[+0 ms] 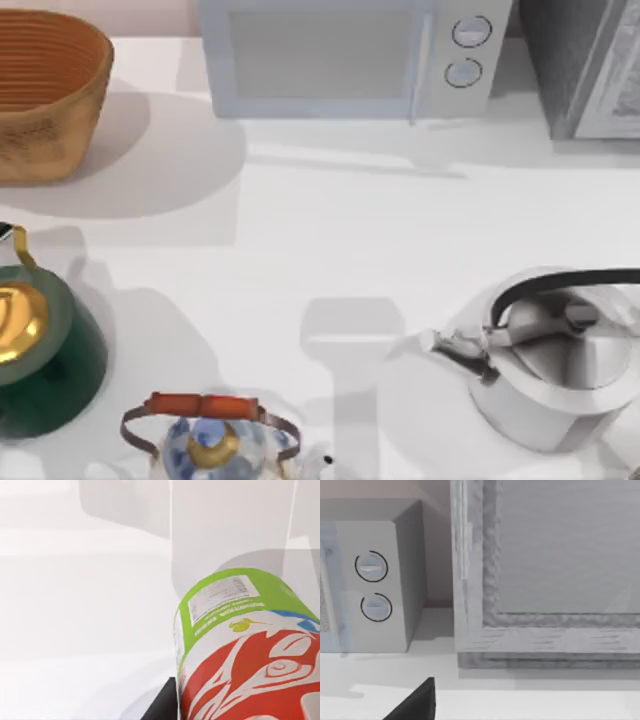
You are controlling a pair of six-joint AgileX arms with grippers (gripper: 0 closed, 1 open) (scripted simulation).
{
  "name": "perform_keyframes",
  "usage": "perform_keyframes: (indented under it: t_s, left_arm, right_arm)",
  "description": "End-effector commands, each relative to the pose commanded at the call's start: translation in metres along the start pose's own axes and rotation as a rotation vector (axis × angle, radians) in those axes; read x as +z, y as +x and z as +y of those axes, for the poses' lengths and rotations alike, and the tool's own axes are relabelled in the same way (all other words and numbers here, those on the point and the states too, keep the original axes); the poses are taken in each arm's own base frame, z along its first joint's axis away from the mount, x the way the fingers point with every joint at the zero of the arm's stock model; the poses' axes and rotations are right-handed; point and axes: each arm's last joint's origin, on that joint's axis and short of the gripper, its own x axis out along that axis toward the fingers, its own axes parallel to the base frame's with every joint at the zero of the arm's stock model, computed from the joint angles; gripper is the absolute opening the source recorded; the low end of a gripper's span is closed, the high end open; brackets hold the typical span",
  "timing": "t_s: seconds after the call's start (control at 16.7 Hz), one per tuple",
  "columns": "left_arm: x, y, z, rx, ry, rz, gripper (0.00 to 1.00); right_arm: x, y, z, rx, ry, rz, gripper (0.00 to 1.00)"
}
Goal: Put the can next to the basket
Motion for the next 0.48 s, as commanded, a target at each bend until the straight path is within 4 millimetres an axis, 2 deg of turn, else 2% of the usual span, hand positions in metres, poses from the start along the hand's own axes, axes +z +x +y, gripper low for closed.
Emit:
perform_keyframes:
  t_s: [0.48]
  left_arm:
    - [0.0001, 0.0066, -0.0002, 0.0, 0.001, -0.001, 0.0]
  right_arm:
    - [0.0, 0.0, 0.0, 0.0, 0.0, 0.0, 1.0]
